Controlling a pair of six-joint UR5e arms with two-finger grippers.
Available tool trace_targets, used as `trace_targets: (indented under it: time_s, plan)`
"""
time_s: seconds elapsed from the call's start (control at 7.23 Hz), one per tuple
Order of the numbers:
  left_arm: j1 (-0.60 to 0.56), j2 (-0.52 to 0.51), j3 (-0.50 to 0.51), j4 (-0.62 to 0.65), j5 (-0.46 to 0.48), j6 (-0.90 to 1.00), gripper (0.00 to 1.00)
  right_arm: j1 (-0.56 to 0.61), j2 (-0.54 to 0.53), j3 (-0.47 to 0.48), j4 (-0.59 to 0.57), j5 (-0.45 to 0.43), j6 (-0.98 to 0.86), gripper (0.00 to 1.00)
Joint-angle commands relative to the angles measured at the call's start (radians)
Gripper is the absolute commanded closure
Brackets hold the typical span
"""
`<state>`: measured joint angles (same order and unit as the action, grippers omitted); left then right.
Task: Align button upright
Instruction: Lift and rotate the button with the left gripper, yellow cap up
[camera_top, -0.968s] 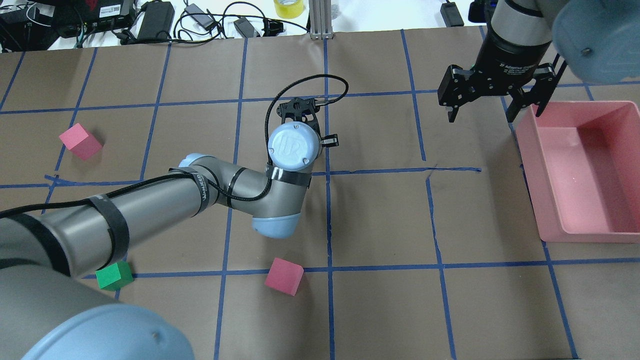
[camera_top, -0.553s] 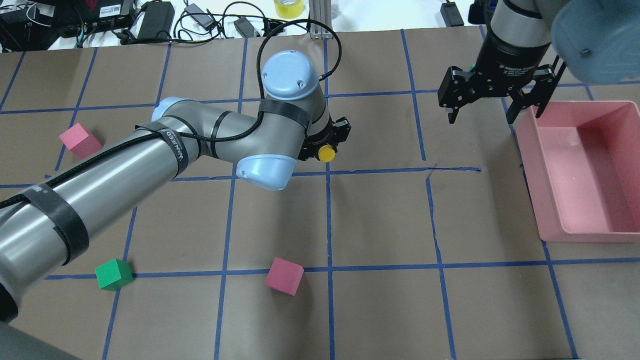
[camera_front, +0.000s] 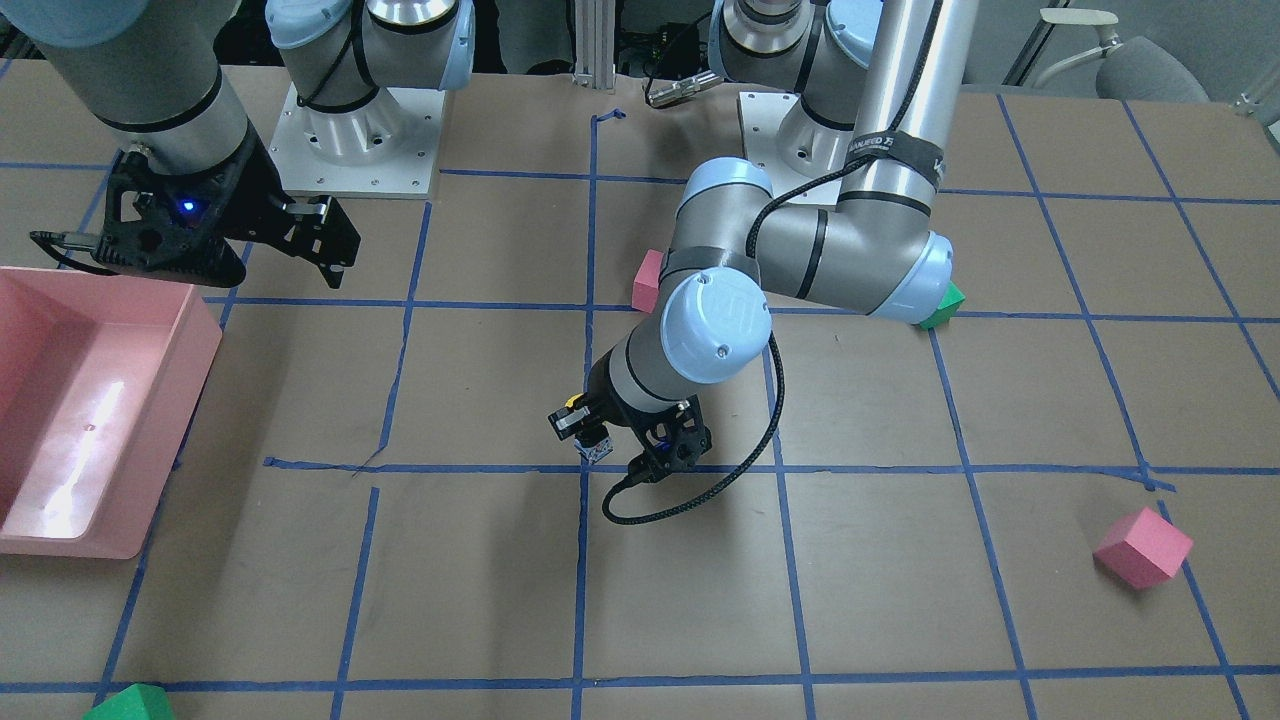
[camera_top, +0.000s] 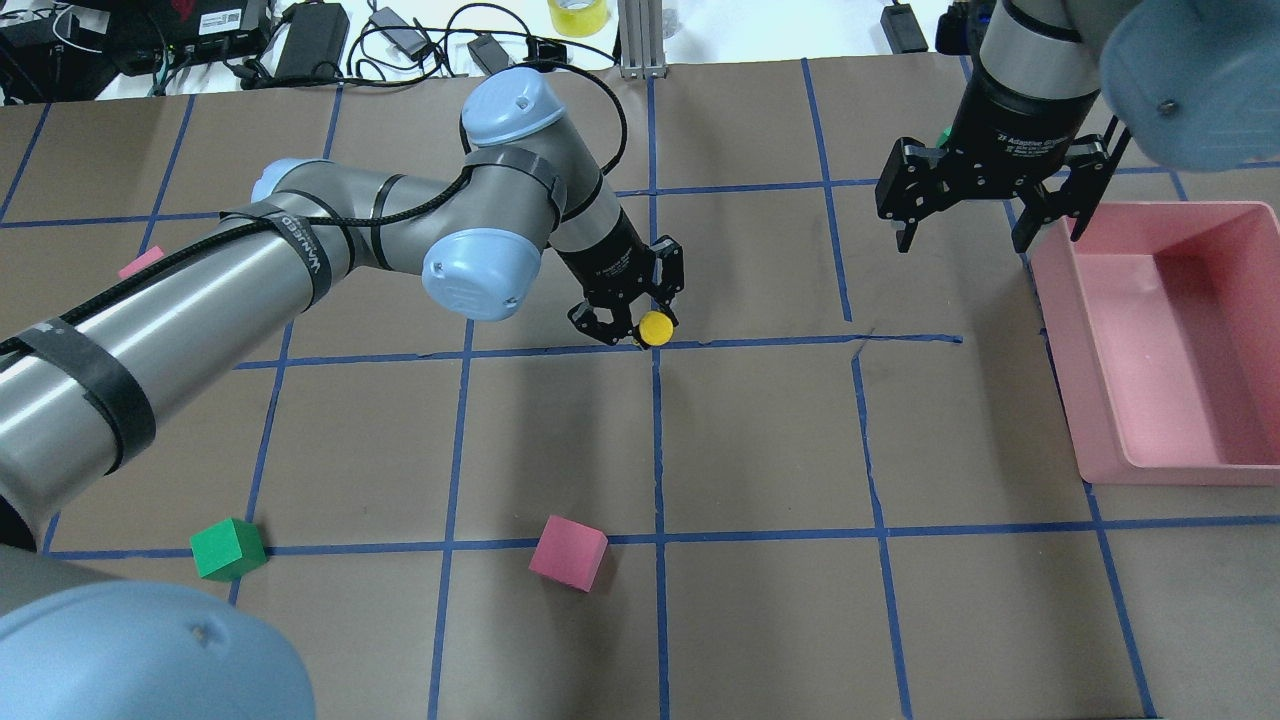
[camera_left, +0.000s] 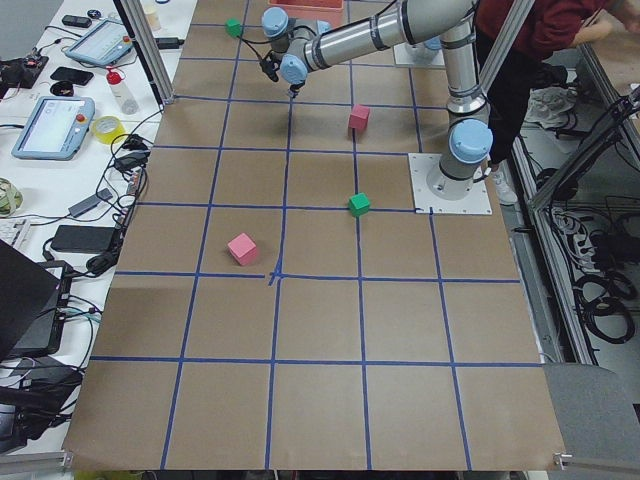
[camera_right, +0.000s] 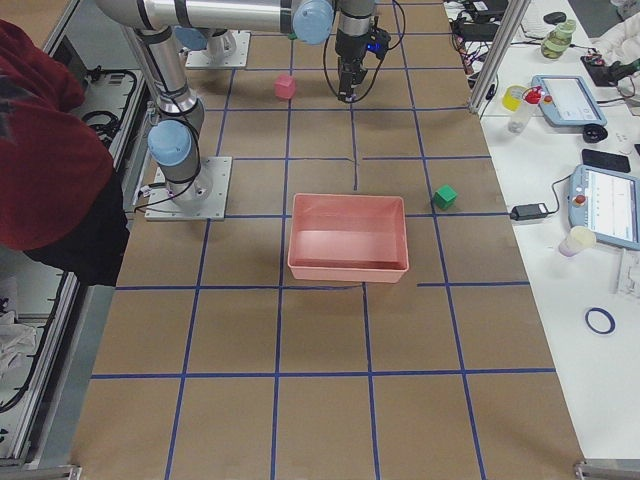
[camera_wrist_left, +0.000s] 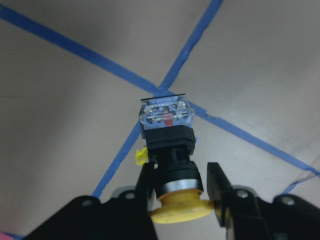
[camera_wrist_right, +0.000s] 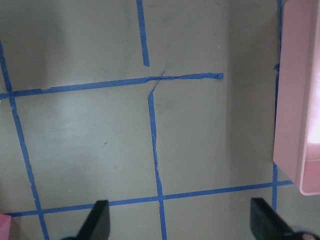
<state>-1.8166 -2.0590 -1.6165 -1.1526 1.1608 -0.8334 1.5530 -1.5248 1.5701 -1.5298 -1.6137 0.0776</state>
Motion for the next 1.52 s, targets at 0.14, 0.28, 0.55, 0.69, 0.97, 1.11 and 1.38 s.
trace_targets:
  time_s: [0.14,0.28,0.55,0.69,0.97,1.11,1.38]
  plan:
    - [0.034,-0.087,0.070,-0.056,-0.122,0.008,1.00,-0.001,0.000,0.002,0.003,0.000,0.002,0.00]
    - [0.042,-0.087,0.072,-0.080,-0.119,0.023,1.00,0.001,0.000,0.002,0.005,-0.002,0.002,0.00]
    - [0.042,-0.087,0.063,-0.081,-0.118,0.023,1.00,0.001,0.000,0.002,0.002,0.012,0.002,0.00]
    - [0.042,-0.087,0.061,-0.079,-0.118,0.022,1.00,0.001,-0.001,0.002,0.003,0.003,0.002,0.00]
    - [0.042,-0.087,0.056,-0.072,-0.115,0.066,0.67,0.001,0.000,0.002,0.003,0.003,0.002,0.00]
    - [0.042,-0.087,0.056,-0.072,-0.113,0.088,0.10,0.001,0.000,0.002,0.003,0.003,0.002,0.00]
    - [0.045,-0.072,0.069,-0.073,-0.104,0.089,0.00,0.001,0.000,0.002,0.005,0.002,0.002,0.00]
